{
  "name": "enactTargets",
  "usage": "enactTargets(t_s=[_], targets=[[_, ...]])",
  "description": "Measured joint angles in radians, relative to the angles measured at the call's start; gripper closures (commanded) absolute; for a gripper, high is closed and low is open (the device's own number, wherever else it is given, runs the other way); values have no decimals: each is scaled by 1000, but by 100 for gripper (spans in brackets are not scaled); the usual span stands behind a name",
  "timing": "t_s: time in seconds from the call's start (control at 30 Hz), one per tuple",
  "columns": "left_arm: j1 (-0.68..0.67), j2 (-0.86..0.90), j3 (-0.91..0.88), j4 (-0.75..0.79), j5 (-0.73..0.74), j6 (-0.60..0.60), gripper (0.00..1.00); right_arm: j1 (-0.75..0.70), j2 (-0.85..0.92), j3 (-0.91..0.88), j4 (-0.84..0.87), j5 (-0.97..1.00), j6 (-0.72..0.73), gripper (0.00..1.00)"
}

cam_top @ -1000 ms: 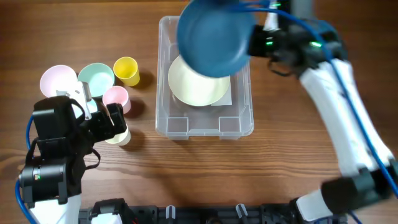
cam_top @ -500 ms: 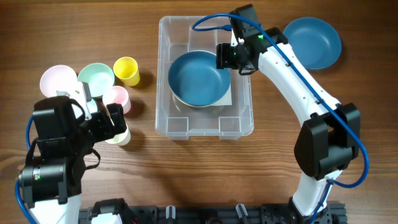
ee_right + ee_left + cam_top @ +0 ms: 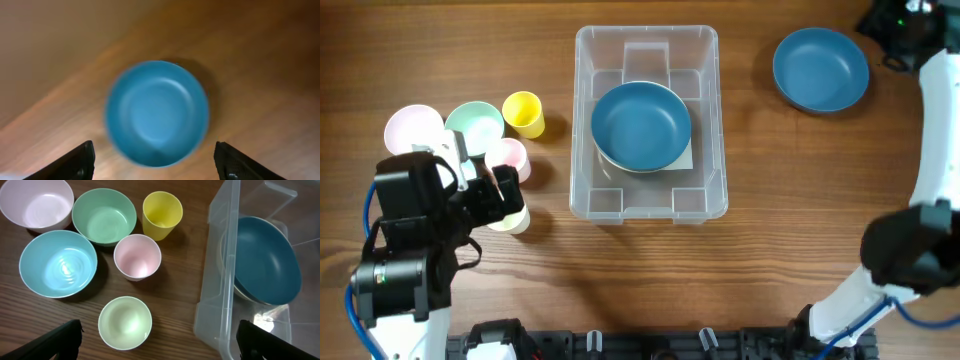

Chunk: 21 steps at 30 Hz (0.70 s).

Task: Pack container
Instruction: 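Place the teal bowl onto the cream plate in the container, then grasp the remaining teal bowl with the right gripper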

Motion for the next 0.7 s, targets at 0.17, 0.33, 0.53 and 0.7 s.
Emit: enactTargets(t_s=[0.17, 0.33, 0.53, 0.7], targets=[[0, 57, 0, 0, 0, 0, 0, -66, 203, -1, -14, -40, 20, 24], [0, 106, 0, 0, 0, 0, 0, -70, 367, -2, -8, -82, 24, 29], [0, 120, 0, 0, 0, 0, 0, -70, 425, -6, 5, -100, 31, 81], [0, 120, 0, 0, 0, 0, 0, -70, 425, -6, 5, -100, 31, 96]])
